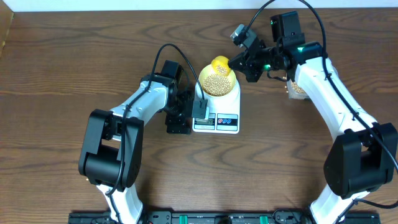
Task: Scoop item into bowl and weigh 50g on scale
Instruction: 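Tilt and shake the scoop with right gripper to trickle soybeans into bowl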
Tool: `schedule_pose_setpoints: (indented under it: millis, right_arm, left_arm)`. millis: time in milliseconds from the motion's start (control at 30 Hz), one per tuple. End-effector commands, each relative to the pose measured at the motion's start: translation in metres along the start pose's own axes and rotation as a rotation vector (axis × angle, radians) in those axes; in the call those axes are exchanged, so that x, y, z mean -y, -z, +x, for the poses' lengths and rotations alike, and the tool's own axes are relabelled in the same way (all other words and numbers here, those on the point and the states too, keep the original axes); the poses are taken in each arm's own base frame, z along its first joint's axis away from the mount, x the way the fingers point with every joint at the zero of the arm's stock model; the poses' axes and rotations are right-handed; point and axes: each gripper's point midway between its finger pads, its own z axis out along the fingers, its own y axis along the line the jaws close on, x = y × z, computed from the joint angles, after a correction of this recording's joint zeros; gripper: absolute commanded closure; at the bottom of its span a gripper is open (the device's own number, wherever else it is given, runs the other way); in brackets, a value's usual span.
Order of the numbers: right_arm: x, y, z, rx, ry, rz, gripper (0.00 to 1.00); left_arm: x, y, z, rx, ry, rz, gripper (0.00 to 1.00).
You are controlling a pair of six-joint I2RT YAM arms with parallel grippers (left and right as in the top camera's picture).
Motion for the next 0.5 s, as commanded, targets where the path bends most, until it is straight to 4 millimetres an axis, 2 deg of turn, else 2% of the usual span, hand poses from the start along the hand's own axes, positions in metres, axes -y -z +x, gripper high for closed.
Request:
schedule_pose_setpoints:
  millis: [0, 67, 167, 267, 333, 467]
  right_arm:
    - [-0.011, 0.005, -0.014, 0.034, 0.081, -0.026, 0.99]
    - [-0.002, 0.005, -0.014, 0.025, -0.004, 0.020, 0.99]
    - [-0.015, 0.005, -0.014, 0.038, 0.065, -0.048, 0.99]
    - [-0.011, 0.005, -0.016, 0.042, 0.012, -0.027, 0.99]
    - [-0.020, 0.006, -0.015, 0.046, 0.060, -0.073, 0.99]
    - [-0.016, 0.006, -0.017, 0.049, 0.024, -0.060, 0.99]
  left_arm:
    - [0.008, -0.007, -0.003, 0.016, -0.012, 0.033, 0.02]
    - [0.008, -0.007, -0.003, 0.016, -0.011, 0.033, 0.02]
    - [0.008, -0.007, -0.003, 0.016, -0.012, 0.033, 0.02]
    - [0.008, -0.007, -0.003, 0.016, -0.012, 0.033, 0.02]
    - [0.008, -0.007, -0.003, 0.016, -0.012, 0.033, 0.02]
    - [0.008, -0.007, -0.003, 0.016, -0.012, 0.033, 0.02]
